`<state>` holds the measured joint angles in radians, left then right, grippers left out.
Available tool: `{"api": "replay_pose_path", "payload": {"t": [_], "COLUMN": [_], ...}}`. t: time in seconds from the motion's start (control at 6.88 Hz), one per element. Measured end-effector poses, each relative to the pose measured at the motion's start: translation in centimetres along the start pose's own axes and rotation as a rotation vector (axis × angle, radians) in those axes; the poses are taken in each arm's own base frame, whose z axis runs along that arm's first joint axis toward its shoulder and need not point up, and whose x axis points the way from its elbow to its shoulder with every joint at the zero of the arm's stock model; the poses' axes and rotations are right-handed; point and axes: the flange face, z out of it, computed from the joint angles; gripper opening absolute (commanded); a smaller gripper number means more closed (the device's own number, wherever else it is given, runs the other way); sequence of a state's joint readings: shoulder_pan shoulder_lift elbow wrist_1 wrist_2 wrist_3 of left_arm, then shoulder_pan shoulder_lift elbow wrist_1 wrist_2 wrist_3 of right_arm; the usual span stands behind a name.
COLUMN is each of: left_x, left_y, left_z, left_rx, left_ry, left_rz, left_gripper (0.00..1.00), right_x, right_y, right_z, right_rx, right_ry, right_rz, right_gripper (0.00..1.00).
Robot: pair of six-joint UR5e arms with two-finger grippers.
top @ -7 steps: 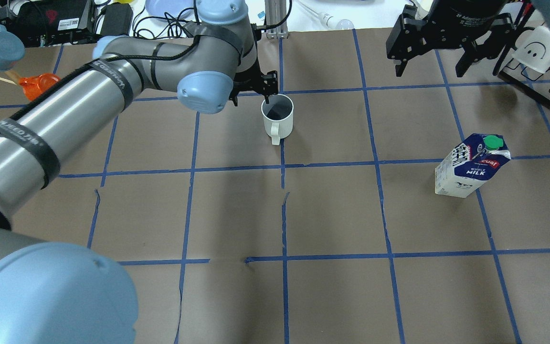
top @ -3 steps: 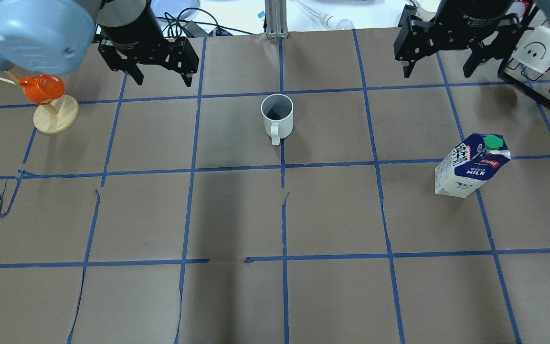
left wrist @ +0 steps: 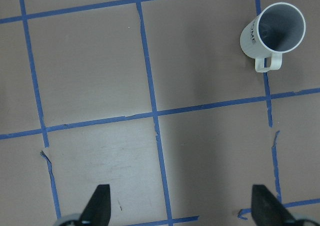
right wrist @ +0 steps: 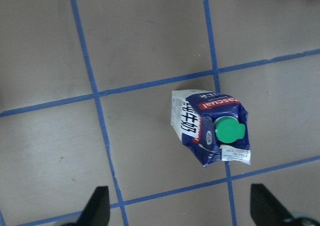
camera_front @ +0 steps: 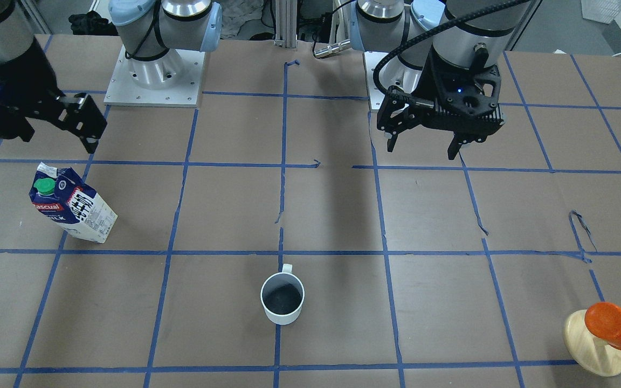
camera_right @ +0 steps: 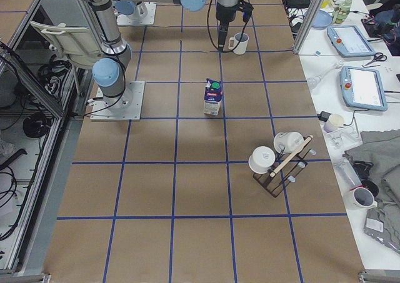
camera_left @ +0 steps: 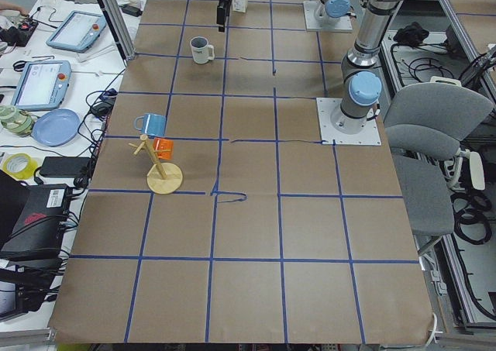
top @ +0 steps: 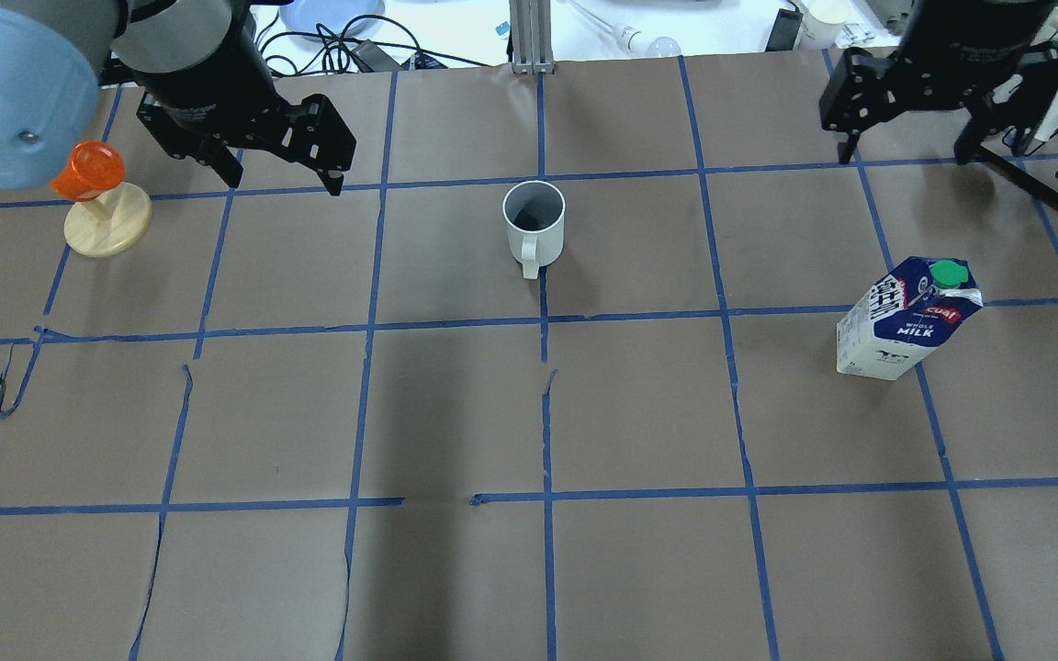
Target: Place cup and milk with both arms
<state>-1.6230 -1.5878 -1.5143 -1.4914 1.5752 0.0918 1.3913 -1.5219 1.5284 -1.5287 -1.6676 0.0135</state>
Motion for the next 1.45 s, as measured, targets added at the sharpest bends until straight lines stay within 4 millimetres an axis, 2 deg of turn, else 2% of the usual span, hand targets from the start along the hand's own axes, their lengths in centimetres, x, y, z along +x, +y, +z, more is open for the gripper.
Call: {"api": "replay_pose_path", "payload": {"t": [0.29,0.44,0.73,1.16,1.31,1.45], "left_x": [-0.3,-0.5,-1.8,-2.4,-2.4,-2.5], "left_y": [0.6,0.7,0.7,0.7,0.7,0.7], "left_z": [0.3,0.4,0.0,-0.3,-0.3,-0.4], "left_rx": [-0.004,-0.010,-0.002,0.004,0.004,0.004], "left_ry": [-0.007,-0.007,-0.005,-0.010,-0.011,-0.011], "left_rz": [0.007,0.003,-0.009,-0.013,-0.013,-0.014], "left_gripper": [1.00,1.00,1.00,1.00,1.00,1.00], "right_x": [4.6,5.9,6.5,6.4,6.4,6.4], "right_y": [-0.3,-0.2,-0.3,-0.9,-1.2,-1.3], "right_z": [6.3,8.7,12.6,15.3,15.7,15.9], "right_rx": [-0.083,-0.106,-0.130,-0.112,-0.106,-0.105], "right_ry": [-0.006,-0.009,-0.023,-0.026,-0.027,-0.027], "right_rz": [0.048,0.067,0.081,0.070,0.070,0.070], "right_gripper": [0.96,0.96,0.92,0.81,0.59,0.43]}}
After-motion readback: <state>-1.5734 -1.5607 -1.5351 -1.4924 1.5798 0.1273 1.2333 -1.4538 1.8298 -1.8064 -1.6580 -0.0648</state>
